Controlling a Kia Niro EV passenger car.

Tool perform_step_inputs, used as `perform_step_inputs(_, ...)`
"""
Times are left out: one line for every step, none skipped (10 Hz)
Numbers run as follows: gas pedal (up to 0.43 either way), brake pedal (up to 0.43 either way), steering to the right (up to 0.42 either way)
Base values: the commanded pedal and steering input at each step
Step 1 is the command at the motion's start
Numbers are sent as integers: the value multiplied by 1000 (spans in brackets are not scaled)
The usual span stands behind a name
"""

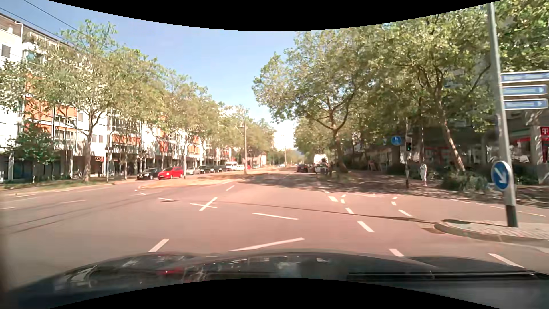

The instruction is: Follow the waypoints while adhering to traffic rules and regulations

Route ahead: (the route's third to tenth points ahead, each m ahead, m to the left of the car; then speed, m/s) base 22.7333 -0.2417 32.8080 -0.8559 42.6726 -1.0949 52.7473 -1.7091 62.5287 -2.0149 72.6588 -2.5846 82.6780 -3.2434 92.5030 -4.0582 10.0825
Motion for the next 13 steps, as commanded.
perform_step_inputs(197, 0, 0)
perform_step_inputs(197, 0, 0)
perform_step_inputs(197, 0, 0)
perform_step_inputs(197, 0, 1)
perform_step_inputs(197, 0, 2)
perform_step_inputs(197, 0, 2)
perform_step_inputs(197, 0, 3)
perform_step_inputs(189, 0, 3)
perform_step_inputs(189, 0, 4)
perform_step_inputs(189, 0, 4)
perform_step_inputs(189, 0, 4)
perform_step_inputs(189, 0, 5)
perform_step_inputs(189, 0, 6)
